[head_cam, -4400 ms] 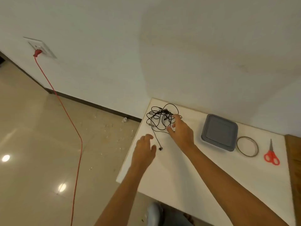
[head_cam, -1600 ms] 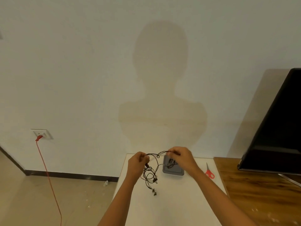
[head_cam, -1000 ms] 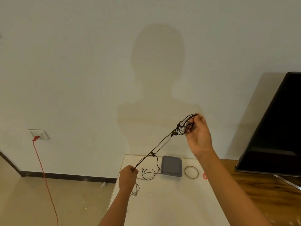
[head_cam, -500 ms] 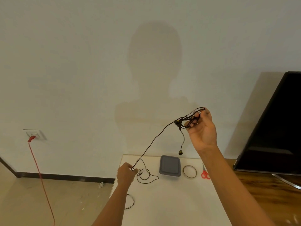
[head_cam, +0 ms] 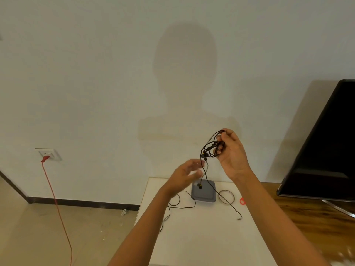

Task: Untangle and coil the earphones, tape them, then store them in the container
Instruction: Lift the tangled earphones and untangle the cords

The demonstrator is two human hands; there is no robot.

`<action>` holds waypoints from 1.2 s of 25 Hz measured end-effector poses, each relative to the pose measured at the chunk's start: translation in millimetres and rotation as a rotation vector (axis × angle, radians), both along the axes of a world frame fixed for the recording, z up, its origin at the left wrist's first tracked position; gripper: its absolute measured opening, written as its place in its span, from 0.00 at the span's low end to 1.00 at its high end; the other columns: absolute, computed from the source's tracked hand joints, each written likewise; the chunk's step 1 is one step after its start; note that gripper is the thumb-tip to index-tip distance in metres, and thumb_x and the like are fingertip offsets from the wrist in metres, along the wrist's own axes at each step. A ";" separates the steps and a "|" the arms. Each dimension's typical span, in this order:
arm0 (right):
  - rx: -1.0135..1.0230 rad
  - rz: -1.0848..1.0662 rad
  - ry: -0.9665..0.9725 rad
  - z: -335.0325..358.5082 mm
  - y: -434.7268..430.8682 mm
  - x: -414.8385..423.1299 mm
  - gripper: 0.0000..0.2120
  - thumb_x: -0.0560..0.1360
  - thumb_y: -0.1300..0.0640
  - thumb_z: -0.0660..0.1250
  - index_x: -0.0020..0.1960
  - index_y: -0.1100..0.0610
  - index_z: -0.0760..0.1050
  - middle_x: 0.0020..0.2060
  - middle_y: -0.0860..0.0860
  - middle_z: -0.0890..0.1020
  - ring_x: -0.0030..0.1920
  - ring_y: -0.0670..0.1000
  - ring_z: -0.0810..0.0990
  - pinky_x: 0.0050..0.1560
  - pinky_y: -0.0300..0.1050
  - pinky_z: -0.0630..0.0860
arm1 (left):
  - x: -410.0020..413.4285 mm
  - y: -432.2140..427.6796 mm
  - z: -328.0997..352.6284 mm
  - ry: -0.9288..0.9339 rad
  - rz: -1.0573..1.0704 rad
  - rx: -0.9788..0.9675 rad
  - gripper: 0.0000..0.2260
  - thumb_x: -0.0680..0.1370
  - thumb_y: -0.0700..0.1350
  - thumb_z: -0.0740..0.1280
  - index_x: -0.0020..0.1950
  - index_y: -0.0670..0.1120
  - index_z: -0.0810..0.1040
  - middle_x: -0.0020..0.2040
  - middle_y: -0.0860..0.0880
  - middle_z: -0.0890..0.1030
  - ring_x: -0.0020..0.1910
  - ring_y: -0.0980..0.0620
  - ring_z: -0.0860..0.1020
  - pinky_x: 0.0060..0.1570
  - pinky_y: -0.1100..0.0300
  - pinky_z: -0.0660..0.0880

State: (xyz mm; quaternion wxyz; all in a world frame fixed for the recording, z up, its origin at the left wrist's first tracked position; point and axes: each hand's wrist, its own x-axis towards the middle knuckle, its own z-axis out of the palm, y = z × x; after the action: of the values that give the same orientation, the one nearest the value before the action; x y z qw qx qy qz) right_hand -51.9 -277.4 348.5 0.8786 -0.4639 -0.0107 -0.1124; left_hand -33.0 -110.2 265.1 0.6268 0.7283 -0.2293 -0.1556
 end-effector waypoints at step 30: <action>-1.252 -0.219 0.765 -184.5 -78.2 -52.0 0.09 0.72 0.58 0.69 0.34 0.58 0.76 0.32 0.54 0.81 0.34 0.53 0.78 0.30 0.41 0.70 | -68.9 54.4 104.0 -0.058 0.675 -0.314 0.16 0.81 0.46 0.60 0.36 0.46 0.78 0.28 0.52 0.70 0.24 0.58 0.61 0.25 0.68 0.59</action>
State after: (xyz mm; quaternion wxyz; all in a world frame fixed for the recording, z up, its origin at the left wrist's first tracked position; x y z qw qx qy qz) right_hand -103.9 -355.5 164.0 0.3757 -0.8833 0.2805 -0.0026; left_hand -101.9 -55.8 369.0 0.7400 0.6621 -0.0148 0.1175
